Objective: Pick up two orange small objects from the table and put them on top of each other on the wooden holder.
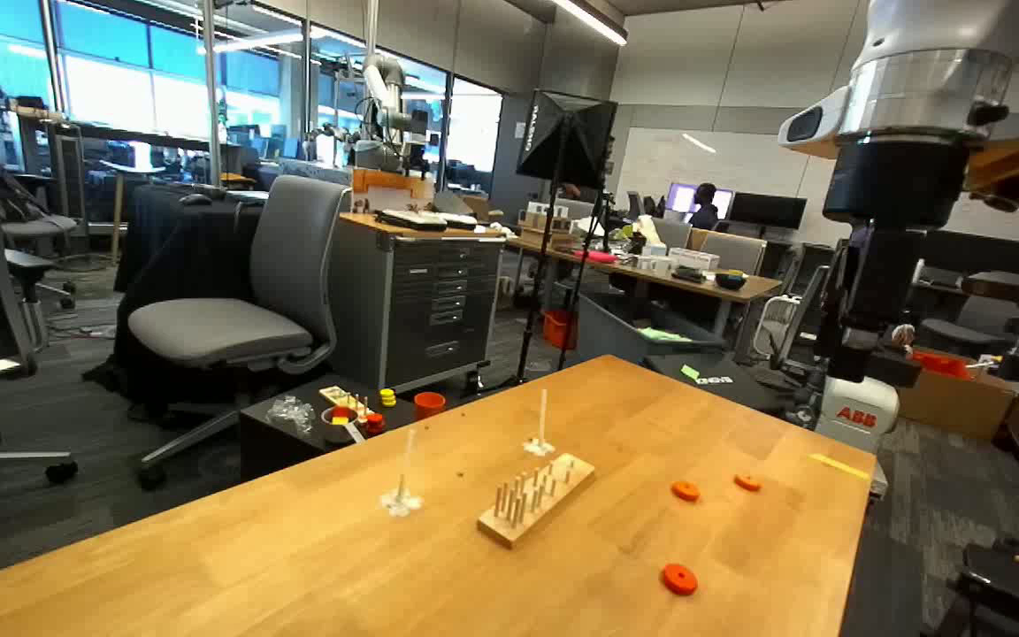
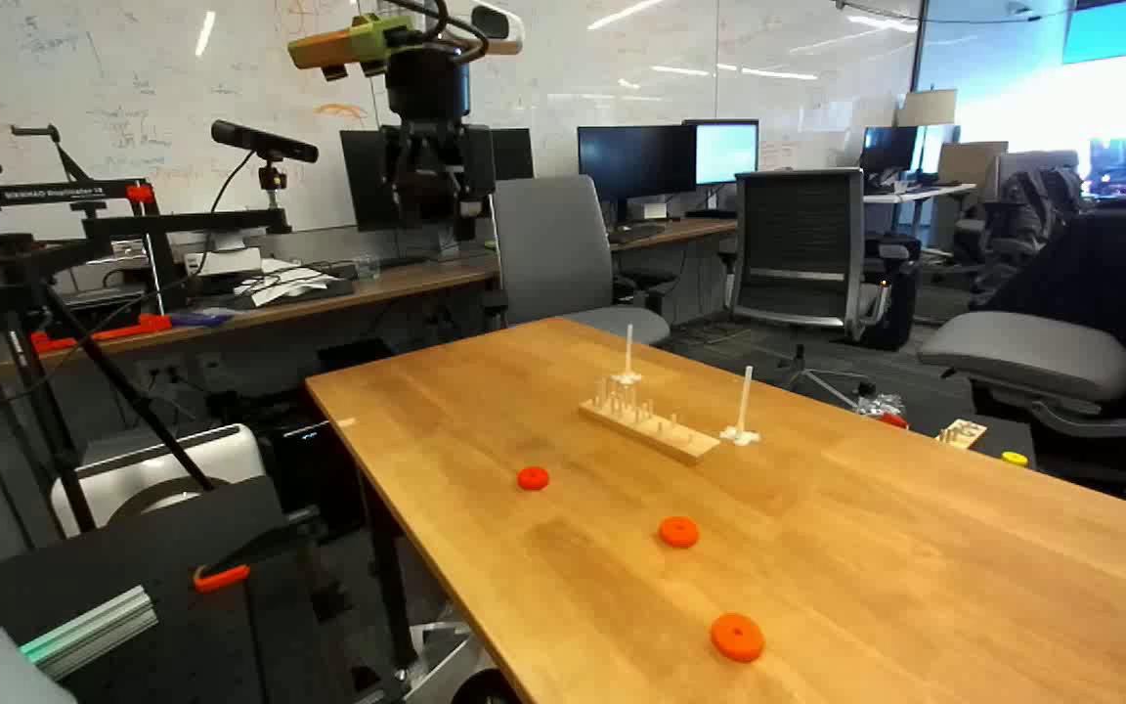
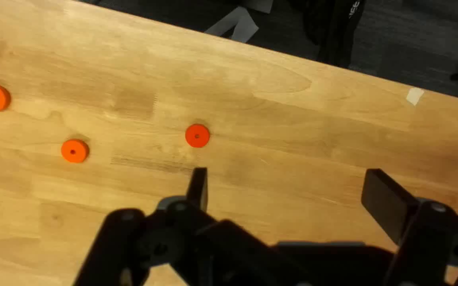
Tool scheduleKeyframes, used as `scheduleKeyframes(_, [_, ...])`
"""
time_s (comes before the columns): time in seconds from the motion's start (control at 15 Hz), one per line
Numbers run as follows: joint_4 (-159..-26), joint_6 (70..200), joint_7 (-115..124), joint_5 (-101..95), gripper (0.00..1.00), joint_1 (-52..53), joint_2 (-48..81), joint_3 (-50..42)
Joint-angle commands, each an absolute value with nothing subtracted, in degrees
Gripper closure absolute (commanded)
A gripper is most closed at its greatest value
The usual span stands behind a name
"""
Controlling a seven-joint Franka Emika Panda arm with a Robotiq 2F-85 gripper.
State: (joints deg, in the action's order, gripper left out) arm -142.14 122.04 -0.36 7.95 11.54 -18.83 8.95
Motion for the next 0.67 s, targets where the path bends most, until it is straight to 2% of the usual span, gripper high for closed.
scheduleKeyframes(0.0, [-141.9, 121.9, -0.4, 8.0, 0.00, 11.4, -18.8, 9.1])
scheduleKeyframes(0.6, [-141.5, 121.9, -0.4, 8.0, 0.00, 11.4, -18.9, 9.1])
